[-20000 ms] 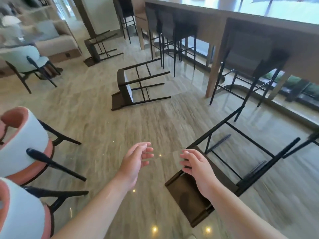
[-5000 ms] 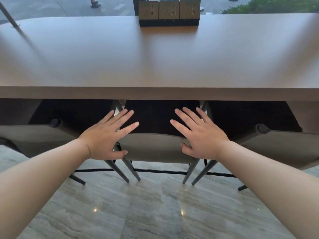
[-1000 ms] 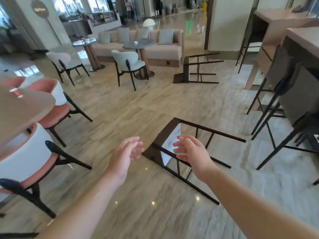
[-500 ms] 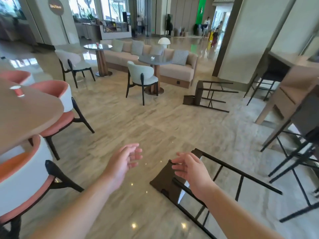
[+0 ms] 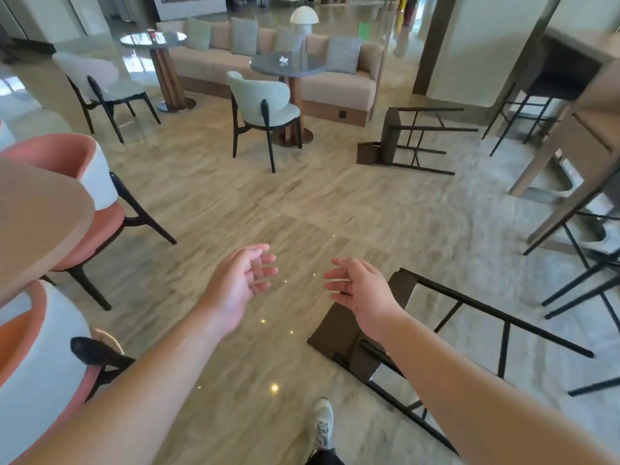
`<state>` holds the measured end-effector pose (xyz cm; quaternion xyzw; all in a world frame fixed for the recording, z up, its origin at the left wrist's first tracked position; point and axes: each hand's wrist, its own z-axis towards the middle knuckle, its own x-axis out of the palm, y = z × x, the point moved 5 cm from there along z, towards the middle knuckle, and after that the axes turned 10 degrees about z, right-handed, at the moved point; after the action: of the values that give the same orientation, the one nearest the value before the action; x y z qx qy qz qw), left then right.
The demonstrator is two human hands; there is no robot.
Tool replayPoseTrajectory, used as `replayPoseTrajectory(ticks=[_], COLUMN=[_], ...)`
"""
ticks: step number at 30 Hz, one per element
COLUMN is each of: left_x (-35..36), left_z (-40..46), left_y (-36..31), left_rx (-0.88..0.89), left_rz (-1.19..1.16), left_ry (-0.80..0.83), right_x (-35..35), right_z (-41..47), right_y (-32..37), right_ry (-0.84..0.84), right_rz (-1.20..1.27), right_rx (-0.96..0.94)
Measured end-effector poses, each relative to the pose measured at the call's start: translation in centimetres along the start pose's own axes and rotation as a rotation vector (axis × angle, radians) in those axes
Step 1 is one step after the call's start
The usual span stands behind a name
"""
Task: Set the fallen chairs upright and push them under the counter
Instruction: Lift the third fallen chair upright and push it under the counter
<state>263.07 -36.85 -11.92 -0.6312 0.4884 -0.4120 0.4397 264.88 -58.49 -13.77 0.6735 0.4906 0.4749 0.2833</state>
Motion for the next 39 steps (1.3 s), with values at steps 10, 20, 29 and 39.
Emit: replayPoseTrajectory(ticks=[10, 20, 29, 39], left_x=[0.9, 1.9, -0.3, -5.1], left_z=[16.0, 28.3, 42.1, 58.0], left_y=[-4.8, -9.1, -11.6, -17.0], left_rx=[-0.064, -0.055, -0.057, -0.121], left_rz=[0.072, 0.015, -0.002, 0.034], left_ry=[-0.014, 0.073, 0.284, 0.568], right_x=[4.8, 7.2, 11.9, 21.3], right_z=[17.5, 27.6, 36.6, 44.9], right_y=[4.6, 9.4, 10.7, 12.6], right_ry=[-0.017, -0.071, -0.211, -0.447], right_rz=[0.100, 0.139, 0.197, 0.270], right_rx=[0.051, -0.008, -0.106, -0.186])
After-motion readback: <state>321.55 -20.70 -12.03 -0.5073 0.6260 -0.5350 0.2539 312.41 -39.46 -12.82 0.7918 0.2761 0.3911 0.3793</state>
